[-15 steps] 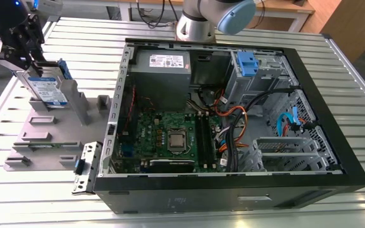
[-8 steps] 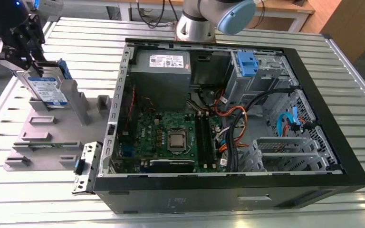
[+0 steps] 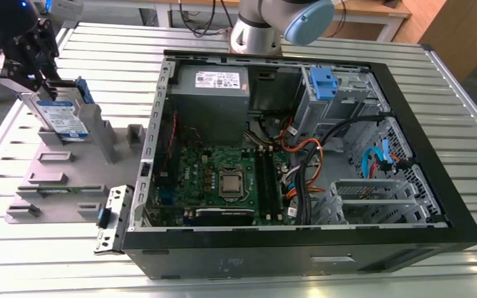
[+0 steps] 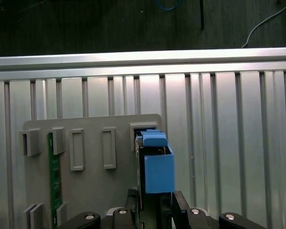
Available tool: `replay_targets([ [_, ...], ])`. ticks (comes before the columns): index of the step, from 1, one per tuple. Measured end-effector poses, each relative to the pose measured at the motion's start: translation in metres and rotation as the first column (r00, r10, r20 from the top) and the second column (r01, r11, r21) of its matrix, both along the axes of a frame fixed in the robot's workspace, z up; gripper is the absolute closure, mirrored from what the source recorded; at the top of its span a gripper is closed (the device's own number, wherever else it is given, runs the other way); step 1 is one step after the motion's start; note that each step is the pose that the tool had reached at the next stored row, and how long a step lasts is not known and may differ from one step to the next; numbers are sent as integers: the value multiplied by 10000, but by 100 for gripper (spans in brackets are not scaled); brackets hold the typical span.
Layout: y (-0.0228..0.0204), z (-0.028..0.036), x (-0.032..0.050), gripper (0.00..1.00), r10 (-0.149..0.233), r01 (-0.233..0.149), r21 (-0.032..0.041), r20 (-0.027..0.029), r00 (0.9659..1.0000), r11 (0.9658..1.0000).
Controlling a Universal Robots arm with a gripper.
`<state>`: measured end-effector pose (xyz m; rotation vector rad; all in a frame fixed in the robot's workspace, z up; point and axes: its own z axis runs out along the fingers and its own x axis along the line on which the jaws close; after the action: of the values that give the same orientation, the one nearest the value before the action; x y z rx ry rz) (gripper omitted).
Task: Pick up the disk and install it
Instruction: 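Pick up the disk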
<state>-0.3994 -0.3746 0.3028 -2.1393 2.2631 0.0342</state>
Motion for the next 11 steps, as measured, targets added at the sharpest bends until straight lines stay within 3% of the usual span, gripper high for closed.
replay_targets([
  [11, 0, 0, 0, 58, 57, -57, -1, -1, 10000, 10000],
])
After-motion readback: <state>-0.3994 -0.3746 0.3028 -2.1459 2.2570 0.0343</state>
